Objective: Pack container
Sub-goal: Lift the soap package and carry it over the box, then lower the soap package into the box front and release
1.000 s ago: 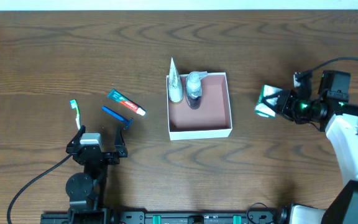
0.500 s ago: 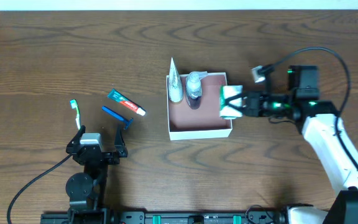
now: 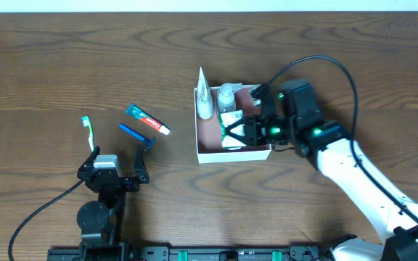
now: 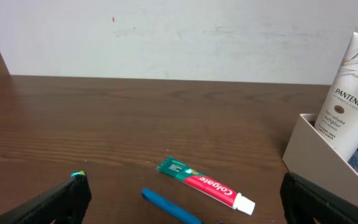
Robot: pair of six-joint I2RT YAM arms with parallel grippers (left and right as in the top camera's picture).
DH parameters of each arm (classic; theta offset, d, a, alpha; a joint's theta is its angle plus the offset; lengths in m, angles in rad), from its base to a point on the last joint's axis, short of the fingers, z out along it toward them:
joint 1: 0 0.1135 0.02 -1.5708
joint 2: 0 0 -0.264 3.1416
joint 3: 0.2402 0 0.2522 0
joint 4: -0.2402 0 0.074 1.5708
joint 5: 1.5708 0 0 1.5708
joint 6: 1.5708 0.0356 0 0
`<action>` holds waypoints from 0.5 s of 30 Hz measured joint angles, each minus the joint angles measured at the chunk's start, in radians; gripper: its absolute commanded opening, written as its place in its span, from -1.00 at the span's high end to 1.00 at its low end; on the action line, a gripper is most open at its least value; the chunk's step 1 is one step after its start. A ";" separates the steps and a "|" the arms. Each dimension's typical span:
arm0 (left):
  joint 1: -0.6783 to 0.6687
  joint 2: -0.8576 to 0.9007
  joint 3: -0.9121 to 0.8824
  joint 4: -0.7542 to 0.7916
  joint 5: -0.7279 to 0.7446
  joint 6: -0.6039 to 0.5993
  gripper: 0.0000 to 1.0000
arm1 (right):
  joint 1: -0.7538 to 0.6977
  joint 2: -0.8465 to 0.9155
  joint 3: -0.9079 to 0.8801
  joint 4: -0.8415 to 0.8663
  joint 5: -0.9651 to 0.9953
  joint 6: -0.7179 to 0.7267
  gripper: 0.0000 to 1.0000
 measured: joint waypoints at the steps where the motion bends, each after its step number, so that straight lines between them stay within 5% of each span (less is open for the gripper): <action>1: 0.000 0.000 0.000 0.000 0.000 0.000 -0.96 | 0.024 0.000 0.000 0.008 0.042 0.026 0.67; 15: 0.000 0.000 0.000 0.000 0.000 0.000 -0.96 | 0.208 0.063 0.000 0.119 0.420 0.210 0.66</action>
